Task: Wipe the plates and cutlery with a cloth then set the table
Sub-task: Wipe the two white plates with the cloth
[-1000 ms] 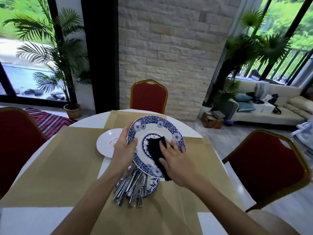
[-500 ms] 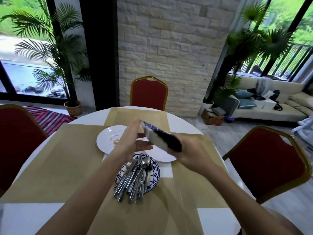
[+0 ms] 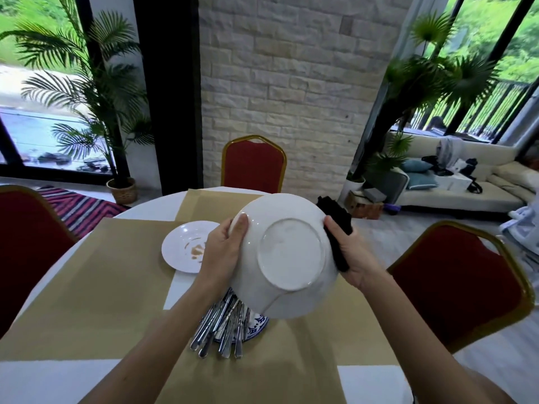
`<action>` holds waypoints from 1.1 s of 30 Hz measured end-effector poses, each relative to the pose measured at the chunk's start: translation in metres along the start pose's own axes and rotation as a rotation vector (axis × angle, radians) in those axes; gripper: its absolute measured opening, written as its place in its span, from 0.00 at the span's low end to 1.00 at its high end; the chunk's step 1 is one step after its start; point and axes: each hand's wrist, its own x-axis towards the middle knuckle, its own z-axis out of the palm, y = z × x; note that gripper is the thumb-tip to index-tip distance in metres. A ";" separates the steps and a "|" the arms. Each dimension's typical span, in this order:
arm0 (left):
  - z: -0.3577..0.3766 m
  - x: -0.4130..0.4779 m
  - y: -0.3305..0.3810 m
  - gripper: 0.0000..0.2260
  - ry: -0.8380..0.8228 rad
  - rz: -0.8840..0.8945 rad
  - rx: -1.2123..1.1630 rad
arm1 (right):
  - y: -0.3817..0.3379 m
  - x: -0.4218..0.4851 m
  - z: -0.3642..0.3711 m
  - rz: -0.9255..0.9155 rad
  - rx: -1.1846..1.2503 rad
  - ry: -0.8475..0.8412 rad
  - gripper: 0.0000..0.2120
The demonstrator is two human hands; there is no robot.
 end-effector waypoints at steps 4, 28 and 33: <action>0.012 -0.006 0.000 0.16 0.101 -0.012 -0.002 | 0.019 -0.001 0.024 -0.330 -0.456 0.294 0.10; 0.010 0.000 -0.002 0.11 0.140 0.205 0.215 | 0.089 -0.041 0.079 -0.756 -0.730 0.141 0.22; 0.011 0.000 0.006 0.12 0.194 0.193 0.167 | 0.051 -0.008 0.072 -0.629 -0.787 0.068 0.21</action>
